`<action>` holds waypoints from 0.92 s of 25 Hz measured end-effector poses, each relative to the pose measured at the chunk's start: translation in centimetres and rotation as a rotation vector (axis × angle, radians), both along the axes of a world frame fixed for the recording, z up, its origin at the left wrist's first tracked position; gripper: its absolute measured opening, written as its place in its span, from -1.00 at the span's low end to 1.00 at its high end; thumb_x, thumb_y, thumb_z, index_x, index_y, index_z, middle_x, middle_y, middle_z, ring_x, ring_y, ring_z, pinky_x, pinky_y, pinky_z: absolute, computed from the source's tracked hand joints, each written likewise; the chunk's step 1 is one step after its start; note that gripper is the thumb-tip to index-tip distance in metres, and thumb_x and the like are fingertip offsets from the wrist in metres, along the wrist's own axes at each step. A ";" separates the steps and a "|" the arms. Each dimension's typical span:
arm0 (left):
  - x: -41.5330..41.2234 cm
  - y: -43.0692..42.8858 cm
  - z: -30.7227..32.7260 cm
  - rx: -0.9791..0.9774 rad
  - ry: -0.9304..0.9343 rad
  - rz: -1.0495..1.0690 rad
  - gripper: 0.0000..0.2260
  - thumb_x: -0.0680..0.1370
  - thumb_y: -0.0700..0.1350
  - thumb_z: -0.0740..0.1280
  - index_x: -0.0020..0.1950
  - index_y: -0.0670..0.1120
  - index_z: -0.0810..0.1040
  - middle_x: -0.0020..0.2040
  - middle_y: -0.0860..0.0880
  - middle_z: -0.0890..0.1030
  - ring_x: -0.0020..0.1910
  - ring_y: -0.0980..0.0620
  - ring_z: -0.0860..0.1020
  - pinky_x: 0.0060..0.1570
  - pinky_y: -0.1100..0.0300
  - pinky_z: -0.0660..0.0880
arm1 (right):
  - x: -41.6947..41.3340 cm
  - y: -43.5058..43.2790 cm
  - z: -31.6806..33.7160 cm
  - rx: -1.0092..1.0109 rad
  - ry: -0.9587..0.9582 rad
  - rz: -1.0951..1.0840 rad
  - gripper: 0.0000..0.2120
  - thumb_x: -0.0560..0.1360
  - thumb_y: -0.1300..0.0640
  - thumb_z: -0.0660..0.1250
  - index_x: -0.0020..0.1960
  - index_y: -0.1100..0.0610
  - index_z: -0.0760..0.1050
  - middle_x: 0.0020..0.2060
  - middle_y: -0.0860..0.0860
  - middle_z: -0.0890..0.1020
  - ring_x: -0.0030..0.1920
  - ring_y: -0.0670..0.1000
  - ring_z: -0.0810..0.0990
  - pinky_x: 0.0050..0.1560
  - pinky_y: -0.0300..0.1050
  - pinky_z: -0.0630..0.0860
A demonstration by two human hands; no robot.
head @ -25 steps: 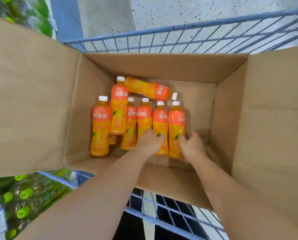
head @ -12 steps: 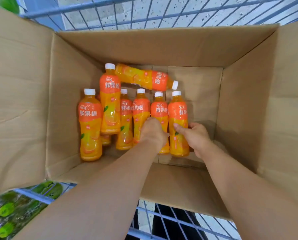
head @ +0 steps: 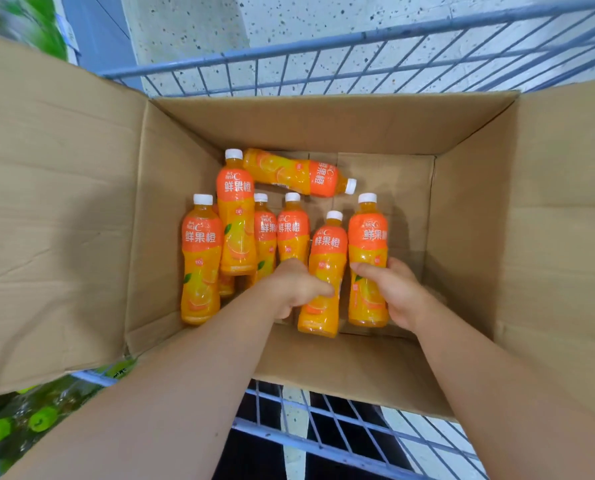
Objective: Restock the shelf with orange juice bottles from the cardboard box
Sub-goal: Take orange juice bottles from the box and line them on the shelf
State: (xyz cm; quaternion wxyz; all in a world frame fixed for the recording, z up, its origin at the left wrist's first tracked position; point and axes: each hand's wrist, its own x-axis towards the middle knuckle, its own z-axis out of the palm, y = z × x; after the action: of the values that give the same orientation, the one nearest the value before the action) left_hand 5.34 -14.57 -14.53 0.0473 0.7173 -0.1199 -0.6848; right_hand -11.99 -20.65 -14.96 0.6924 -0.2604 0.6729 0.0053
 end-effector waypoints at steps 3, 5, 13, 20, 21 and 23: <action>0.6 1.6 2.6 -0.026 0.026 0.035 -0.61 0.40 -0.13 0.56 0.19 -0.04 0.59 0.10 -0.06 0.65 0.05 -0.03 0.63 0.09 0.02 0.58 | 0.7 0.6 2.8 -0.043 -0.004 0.019 -0.47 0.35 0.02 0.57 0.25 0.08 0.48 0.06 0.13 0.69 0.02 0.17 0.71 0.08 0.26 0.63; 1.4 2.2 5.4 -0.049 0.032 0.069 -0.65 0.40 -0.15 0.54 0.16 -0.06 0.60 0.08 -0.08 0.67 0.04 -0.05 0.65 0.12 -0.02 0.59 | 1.5 1.1 5.4 -0.077 -0.020 0.013 -0.54 0.42 0.05 0.53 0.26 0.09 0.48 0.03 0.14 0.68 -0.05 0.14 0.70 0.02 0.16 0.65; 5.0 3.8 17.2 -0.228 -0.065 0.274 -0.51 0.35 -0.16 0.56 0.24 -0.04 0.51 0.08 -0.09 0.66 0.04 -0.08 0.65 -0.01 -0.03 0.63 | 4.6 2.6 16.5 -0.224 -0.065 0.015 -0.59 0.44 0.09 0.53 0.21 0.09 0.47 0.03 0.16 0.67 -0.06 0.15 0.69 0.05 0.23 0.64; 7.9 5.0 24.8 -0.447 -0.174 0.384 -0.59 0.22 -0.11 0.52 0.06 -0.08 0.63 -0.05 -0.15 0.71 -0.08 -0.12 0.69 0.02 -0.13 0.63 | 6.4 3.6 24.1 -0.420 -0.070 0.054 -0.47 0.21 -0.04 0.51 0.13 0.02 0.49 0.01 0.15 0.68 0.01 0.20 0.70 0.10 0.30 0.61; 8.2 4.9 25.5 -0.482 -0.183 0.408 -0.62 0.27 -0.12 0.54 0.06 -0.07 0.63 -0.05 -0.14 0.70 -0.09 -0.10 0.68 0.00 -0.10 0.63 | 7.0 3.6 25.1 -0.453 -0.079 0.058 -0.47 0.22 -0.04 0.50 0.15 0.02 0.48 0.01 0.14 0.67 0.01 0.17 0.70 0.08 0.26 0.62; 8.7 4.4 27.1 -0.536 -0.184 0.452 -0.68 0.39 -0.14 0.55 0.10 -0.03 0.60 -0.02 -0.11 0.69 -0.07 -0.07 0.67 -0.03 -0.07 0.64 | 8.1 3.8 27.3 -0.526 -0.104 0.070 -0.57 0.37 0.04 0.49 0.20 0.02 0.46 0.01 0.08 0.67 0.00 0.10 0.69 -0.01 0.10 0.65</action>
State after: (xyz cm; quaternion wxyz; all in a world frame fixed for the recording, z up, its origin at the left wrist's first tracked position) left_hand 13.99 -10.13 12.56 0.3728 0.7463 -0.1372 -0.5340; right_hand -3.92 -16.84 12.31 0.6340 -0.4543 0.6053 -0.1589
